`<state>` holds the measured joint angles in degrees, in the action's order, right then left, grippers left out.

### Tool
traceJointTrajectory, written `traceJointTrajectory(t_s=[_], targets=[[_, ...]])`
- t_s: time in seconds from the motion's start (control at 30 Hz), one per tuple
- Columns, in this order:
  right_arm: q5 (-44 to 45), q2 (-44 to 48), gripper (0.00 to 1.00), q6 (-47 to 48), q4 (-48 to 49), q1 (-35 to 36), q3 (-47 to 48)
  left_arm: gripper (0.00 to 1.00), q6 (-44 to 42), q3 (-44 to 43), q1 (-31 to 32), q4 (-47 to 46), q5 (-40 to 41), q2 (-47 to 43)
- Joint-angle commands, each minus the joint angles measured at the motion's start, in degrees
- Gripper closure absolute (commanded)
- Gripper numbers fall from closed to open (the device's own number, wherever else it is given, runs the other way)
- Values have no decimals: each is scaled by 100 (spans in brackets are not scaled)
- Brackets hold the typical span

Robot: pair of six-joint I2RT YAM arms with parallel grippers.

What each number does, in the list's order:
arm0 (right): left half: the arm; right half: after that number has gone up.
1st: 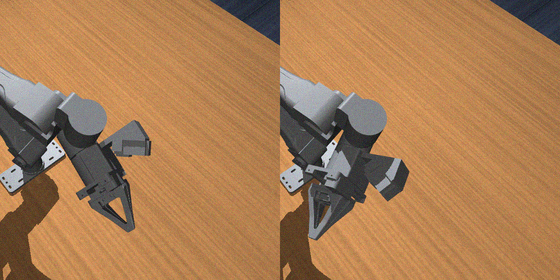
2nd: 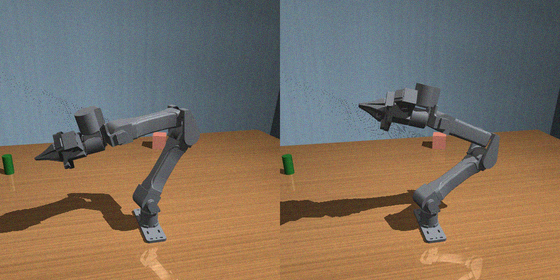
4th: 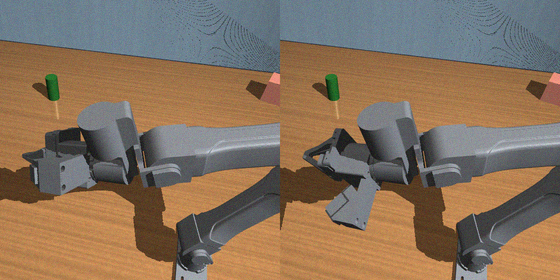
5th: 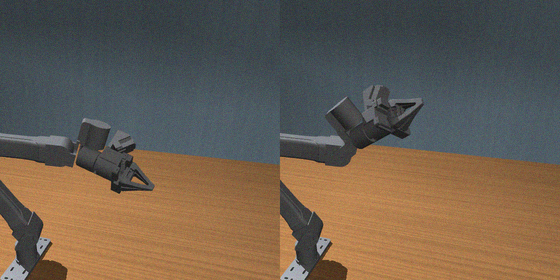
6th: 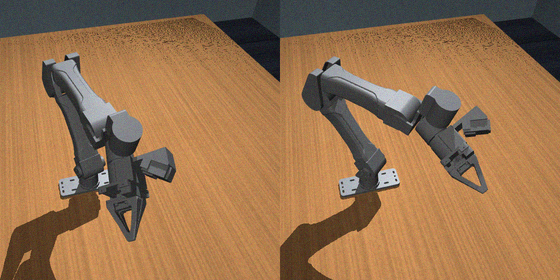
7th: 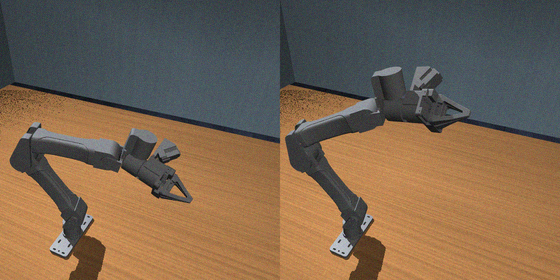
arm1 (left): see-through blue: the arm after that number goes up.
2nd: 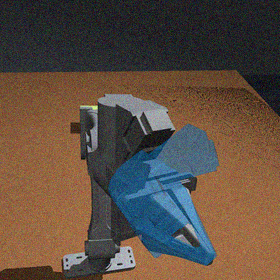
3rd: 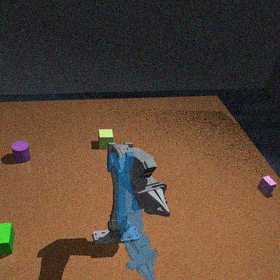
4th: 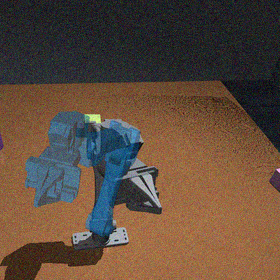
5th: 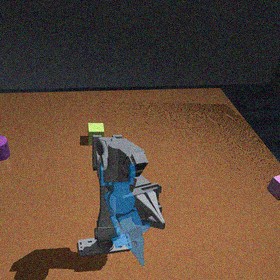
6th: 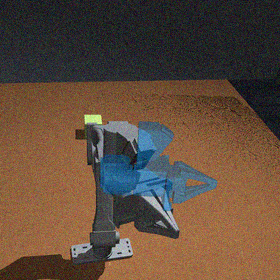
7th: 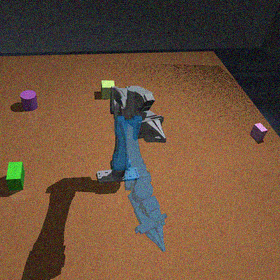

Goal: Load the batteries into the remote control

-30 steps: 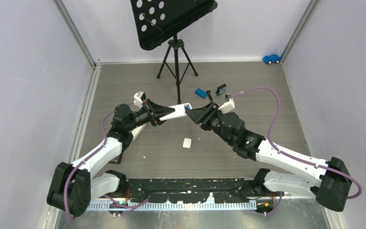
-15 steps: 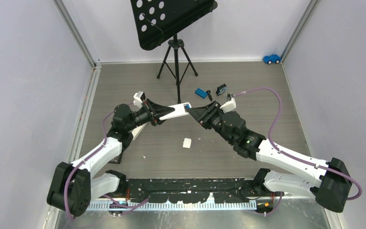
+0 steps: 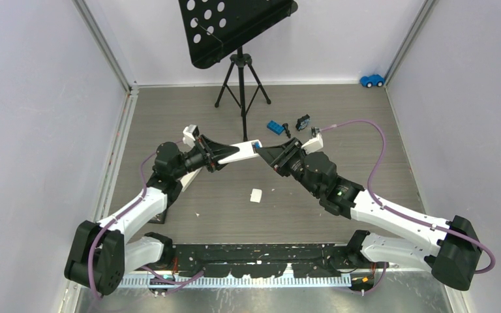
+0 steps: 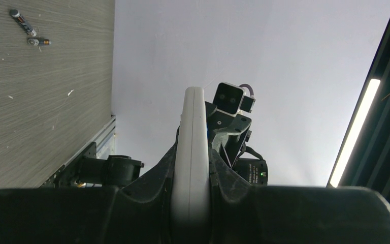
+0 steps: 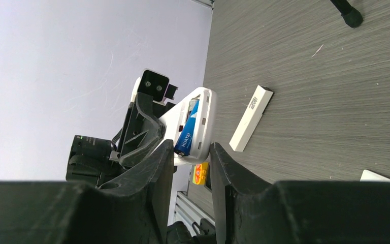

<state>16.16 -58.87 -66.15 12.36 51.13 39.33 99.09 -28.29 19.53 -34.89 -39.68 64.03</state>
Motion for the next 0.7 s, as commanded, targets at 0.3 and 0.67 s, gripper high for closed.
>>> traceJointTrajectory(t_s=[0.3, 0.67], targets=[[100, -406, 74, -385, 323, -75, 47, 100, -89, -215, 25, -535, -286, -75], [-107, -707, 81, -608, 407, -160, 26, 100, -622, -355, 25, -444, -350, -255]])
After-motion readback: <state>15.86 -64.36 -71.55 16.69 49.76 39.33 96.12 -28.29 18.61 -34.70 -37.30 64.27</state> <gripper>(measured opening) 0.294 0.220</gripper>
